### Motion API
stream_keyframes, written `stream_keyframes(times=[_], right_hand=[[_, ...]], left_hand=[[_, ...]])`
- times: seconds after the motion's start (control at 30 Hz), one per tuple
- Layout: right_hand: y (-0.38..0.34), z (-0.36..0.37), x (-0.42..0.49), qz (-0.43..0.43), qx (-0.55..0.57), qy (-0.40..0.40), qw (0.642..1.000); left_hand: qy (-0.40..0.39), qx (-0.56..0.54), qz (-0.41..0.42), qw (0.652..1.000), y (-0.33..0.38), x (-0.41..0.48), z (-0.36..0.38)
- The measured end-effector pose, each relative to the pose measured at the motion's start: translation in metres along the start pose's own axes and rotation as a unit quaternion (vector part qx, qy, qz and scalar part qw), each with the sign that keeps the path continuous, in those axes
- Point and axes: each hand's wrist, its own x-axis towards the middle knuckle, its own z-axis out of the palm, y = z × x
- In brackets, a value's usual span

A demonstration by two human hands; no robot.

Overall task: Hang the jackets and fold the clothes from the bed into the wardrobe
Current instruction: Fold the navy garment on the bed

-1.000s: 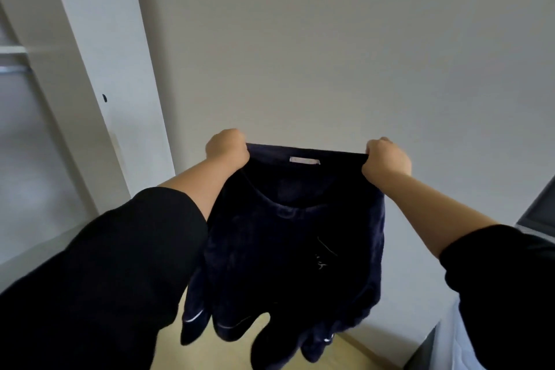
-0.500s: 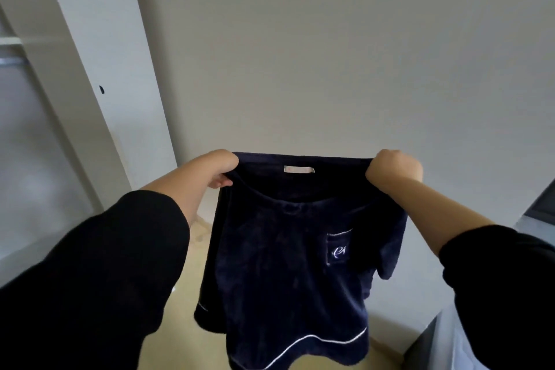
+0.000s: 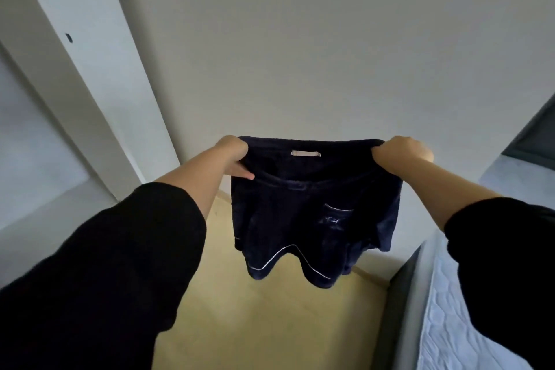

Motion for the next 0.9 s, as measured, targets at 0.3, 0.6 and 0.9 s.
stream_keyframes(times=[0.3,0.6,0.9], right_hand=[[-0.008,0.021,-0.136,0.022,-0.060,0.080,0.995],[0.014,0.037,-0.255,0.215,0.345,0.016,0.913],[0.068,0.039,-0.336,0.316,0.568,0.123,0.750]], left_hand=[[-0.024,-0.199,-0.062,0.978,-0.051,-0.068,-0.032],[-0.025,-0.223,0.003,0.974,-0.109,-0.132,-0.010],[0.028,-0.184,0.070,0.980,-0.137,-0.207,0.055]])
